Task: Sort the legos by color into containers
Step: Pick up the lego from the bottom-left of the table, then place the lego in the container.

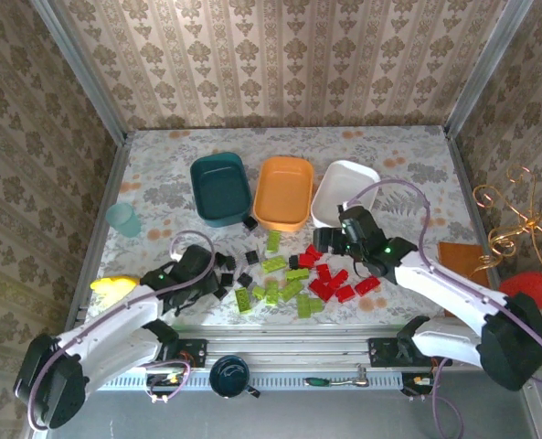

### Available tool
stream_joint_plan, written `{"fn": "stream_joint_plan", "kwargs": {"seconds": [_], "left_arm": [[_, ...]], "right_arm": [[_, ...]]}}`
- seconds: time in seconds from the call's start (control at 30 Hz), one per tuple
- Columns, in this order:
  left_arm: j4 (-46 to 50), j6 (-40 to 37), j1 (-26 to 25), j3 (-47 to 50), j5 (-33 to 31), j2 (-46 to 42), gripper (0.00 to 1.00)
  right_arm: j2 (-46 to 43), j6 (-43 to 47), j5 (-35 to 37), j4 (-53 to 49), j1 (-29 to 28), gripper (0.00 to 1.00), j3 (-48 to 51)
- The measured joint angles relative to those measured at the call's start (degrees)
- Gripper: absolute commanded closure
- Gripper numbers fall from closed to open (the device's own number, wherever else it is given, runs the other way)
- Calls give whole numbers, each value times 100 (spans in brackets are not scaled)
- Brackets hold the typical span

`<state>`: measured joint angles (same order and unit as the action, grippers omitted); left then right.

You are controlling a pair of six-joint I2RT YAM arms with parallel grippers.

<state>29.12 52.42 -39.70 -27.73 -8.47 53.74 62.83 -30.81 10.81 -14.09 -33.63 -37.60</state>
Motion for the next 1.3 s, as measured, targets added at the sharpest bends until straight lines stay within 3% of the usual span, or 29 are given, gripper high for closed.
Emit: {"fn": "stream_joint_plan", "kwargs": {"seconds": [0.27,0.53,0.73,0.9,1.03,1.3], "left_arm": [[-1233,-697,-610,-3099,656,2990,74],[-1589,-1176,-887,-6398,1537,5995,74],[-1217,-1388,-990,-8081,1784,7359,48],[-1137,-1412,-970,-8028,1836,7322,40],[-1311,-1412,-894,-7189,1834,6585,38],[-2299,-1344,-927,-4330,1438,3574,30]], "right_arm": [[-946,-356,599,-212,26,8,540],[-1373,-490,815,-592,37,8,643],[-1521,-542,815,-793,37,7,723],[-1526,-542,798,-868,37,7,723],[-1484,-546,688,-892,37,9,723],[-1075,-1261,704,-1510,37,11,741]]}}
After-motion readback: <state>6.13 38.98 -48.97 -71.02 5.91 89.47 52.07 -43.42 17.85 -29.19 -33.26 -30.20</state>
